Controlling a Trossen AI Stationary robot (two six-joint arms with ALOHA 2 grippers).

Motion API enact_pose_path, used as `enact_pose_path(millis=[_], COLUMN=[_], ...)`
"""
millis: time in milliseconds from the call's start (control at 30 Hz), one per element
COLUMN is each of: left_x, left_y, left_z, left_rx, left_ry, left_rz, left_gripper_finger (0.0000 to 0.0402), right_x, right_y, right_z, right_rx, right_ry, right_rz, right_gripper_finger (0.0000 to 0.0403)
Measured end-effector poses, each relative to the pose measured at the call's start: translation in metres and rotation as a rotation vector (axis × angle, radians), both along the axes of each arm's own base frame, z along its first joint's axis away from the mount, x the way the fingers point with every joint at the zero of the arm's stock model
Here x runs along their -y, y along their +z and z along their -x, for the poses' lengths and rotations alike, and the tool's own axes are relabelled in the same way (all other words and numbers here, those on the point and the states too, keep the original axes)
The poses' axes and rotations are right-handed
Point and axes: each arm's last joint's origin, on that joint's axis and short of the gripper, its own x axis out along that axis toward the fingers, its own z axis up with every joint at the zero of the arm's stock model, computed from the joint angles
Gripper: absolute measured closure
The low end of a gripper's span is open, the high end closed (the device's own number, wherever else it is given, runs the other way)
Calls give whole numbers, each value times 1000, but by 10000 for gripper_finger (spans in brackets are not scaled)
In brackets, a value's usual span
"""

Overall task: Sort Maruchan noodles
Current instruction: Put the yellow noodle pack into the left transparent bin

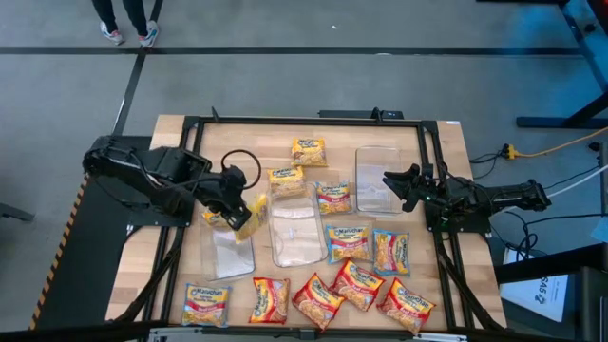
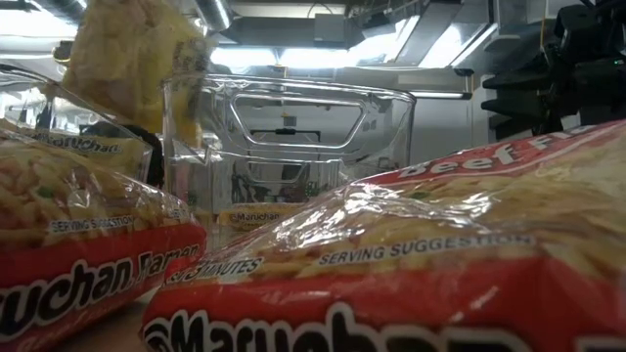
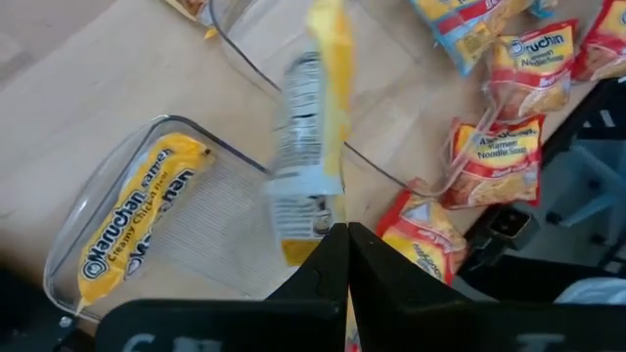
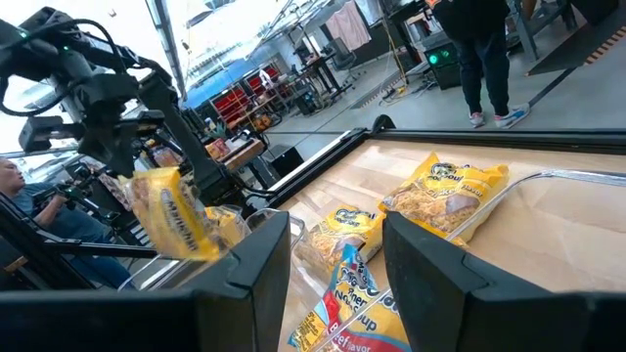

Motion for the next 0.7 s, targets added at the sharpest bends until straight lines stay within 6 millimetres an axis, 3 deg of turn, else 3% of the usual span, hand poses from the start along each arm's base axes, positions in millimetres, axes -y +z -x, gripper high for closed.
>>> enact_pose_path(millis=[267,700], left_x=[-2,-4], left_y=[-8,-13], left_z=[8,8], left_rx=[-141,-202], left_ry=[1,14], left_rz=[-44,-107], left_gripper_finger=[401,401], right_x=[0,-1], right_y=[0,0], right_z=[0,0], right_rx=[0,0], right_ry=[15,39], right_rz=[0,2], right_gripper_finger=[242,242])
